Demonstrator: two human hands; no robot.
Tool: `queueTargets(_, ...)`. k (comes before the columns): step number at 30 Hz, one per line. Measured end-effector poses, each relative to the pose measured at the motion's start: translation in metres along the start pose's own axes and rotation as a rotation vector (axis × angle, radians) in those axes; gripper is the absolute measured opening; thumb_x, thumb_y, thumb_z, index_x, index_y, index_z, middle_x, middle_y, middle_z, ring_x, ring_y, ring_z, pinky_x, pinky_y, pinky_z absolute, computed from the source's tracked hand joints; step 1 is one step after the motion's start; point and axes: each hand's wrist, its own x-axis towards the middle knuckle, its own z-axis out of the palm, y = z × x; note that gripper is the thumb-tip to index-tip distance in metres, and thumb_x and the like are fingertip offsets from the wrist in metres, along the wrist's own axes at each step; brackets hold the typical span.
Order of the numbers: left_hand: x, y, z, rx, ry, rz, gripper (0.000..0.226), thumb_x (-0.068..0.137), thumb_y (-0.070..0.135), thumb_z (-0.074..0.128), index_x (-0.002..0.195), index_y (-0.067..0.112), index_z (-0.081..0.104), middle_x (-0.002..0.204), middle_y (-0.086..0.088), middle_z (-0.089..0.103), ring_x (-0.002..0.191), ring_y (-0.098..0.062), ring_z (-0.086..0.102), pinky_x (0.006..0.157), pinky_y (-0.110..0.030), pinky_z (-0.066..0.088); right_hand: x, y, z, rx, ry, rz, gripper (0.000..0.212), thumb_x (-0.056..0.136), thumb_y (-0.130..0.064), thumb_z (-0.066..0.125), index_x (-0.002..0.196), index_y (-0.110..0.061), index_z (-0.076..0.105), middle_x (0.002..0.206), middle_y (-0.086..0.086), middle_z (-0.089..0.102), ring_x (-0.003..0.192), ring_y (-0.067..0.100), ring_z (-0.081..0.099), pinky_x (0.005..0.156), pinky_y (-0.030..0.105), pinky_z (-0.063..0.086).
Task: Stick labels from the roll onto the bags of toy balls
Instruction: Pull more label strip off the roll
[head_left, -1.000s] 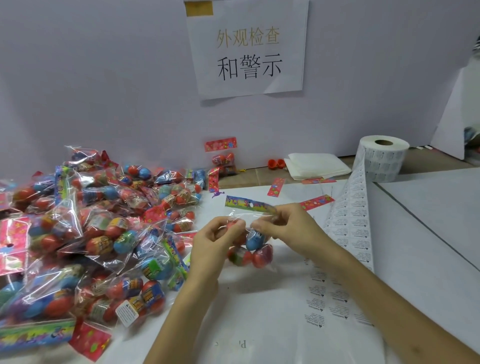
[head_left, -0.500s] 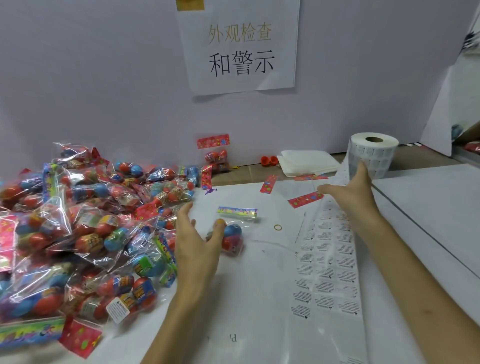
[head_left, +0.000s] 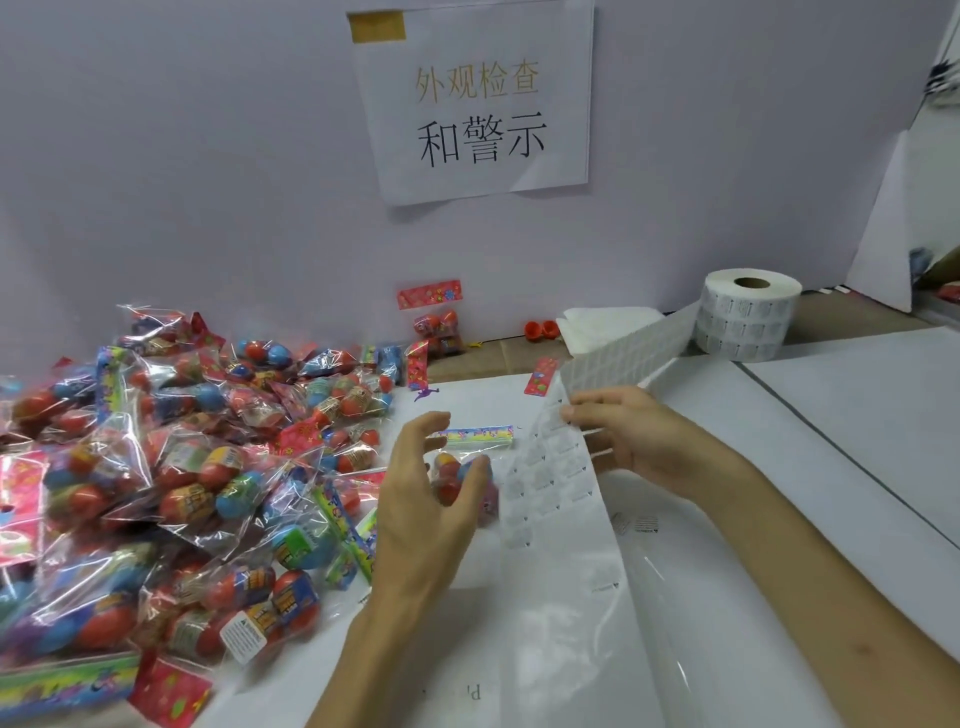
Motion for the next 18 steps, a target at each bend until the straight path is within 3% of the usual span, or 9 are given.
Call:
queueTargets(2, -0.001, 0.004, 0.002, -0.044, -0.056, 0.006, 0.052, 0.090, 0.040, 0.075, 0.134, 0.025, 0.052, 0.132, 0.014, 0.058, 0.115, -0.001, 0.059, 0.086, 0.000, 0.044, 0.001, -0.003, 0.004, 0.137, 0.049, -0.055, 0.022, 0.101, -0.015, 0.057, 0.101, -0.010, 0.079, 0.103, 0.013, 0.076, 0.083, 0.022, 0.073, 0.069, 0.031, 0.060)
queueTargets(5, -0.004, 0.013, 0.003, -0.186, -0.129, -0.056, 0.064, 0.079, 0.060, 0.073, 0.133, 0.038, 0.047, 0.124, 0.032, 0.057, 0.109, 0.012, 0.059, 0.080, -0.004, 0.048, 0.000, -0.008, 0.008, 0.364, 0.027, -0.130, 0.029, 0.102, -0.010, 0.050, 0.124, -0.001, 0.067, 0.110, 0.014, 0.073, 0.089, 0.023, 0.071, 0.072, 0.031, 0.059)
queueTargets(8, -0.003, 0.021, -0.001, -0.446, -0.222, -0.296, 0.086, 0.061, 0.070, 0.071, 0.139, 0.045, 0.043, 0.118, 0.033, 0.056, 0.102, 0.026, 0.056, 0.075, -0.002, 0.046, -0.002, -0.011, 0.012, 0.443, 0.009, -0.192, 0.033, 0.103, -0.009, 0.048, 0.132, -0.003, 0.063, 0.116, 0.013, 0.071, 0.097, 0.022, 0.069, 0.078, 0.030, 0.060)
queueTargets(10, -0.002, 0.024, -0.007, -0.686, -0.431, -0.496, 0.086, 0.062, 0.064, 0.077, 0.141, 0.040, 0.051, 0.127, 0.019, 0.062, 0.102, 0.015, 0.065, 0.077, -0.011, 0.054, -0.003, -0.013, 0.014, 0.468, 0.036, -0.222, 0.035, 0.102, -0.007, 0.048, 0.133, -0.003, 0.062, 0.119, 0.014, 0.069, 0.101, 0.023, 0.067, 0.082, 0.030, 0.060)
queueTargets(12, -0.003, 0.023, -0.013, -0.795, -0.678, -0.570, 0.059, 0.073, 0.047, 0.081, 0.127, 0.027, 0.071, 0.127, -0.005, 0.072, 0.111, -0.017, 0.072, 0.082, -0.028, 0.060, -0.004, -0.015, 0.015, 0.516, 0.069, -0.233, 0.037, 0.101, -0.005, 0.048, 0.135, -0.005, 0.061, 0.119, 0.014, 0.068, 0.098, 0.022, 0.067, 0.080, 0.029, 0.060)
queueTargets(14, -0.007, 0.025, -0.014, -0.760, -0.866, -0.580, 0.038, 0.077, 0.037, 0.081, 0.114, 0.028, 0.078, 0.122, -0.009, 0.074, 0.109, -0.024, 0.073, 0.085, -0.031, 0.059, -0.005, -0.016, 0.016, 0.580, 0.107, -0.229, 0.040, 0.100, -0.002, 0.049, 0.139, -0.011, 0.059, 0.117, 0.014, 0.068, 0.095, 0.022, 0.067, 0.078, 0.029, 0.060)
queueTargets(16, -0.010, 0.023, -0.011, -0.728, -0.894, -0.596, 0.028, 0.081, 0.029, 0.081, 0.109, 0.032, 0.080, 0.120, -0.006, 0.075, 0.107, -0.022, 0.074, 0.085, -0.030, 0.059, -0.006, -0.018, 0.018, 0.580, 0.184, -0.231, 0.044, 0.099, 0.000, 0.053, 0.140, -0.014, 0.056, 0.113, 0.014, 0.070, 0.090, 0.021, 0.069, 0.075, 0.030, 0.060)
queueTargets(18, -0.009, 0.022, -0.008, -0.699, -0.840, -0.600, 0.026, 0.083, 0.025, 0.079, 0.107, 0.034, 0.079, 0.116, -0.006, 0.077, 0.104, -0.024, 0.075, 0.085, -0.032, 0.061, -0.007, -0.017, 0.023, 0.433, 0.372, -0.281, 0.046, 0.095, 0.002, 0.060, 0.138, -0.015, 0.053, 0.112, 0.008, 0.072, 0.090, 0.020, 0.069, 0.072, 0.029, 0.059)
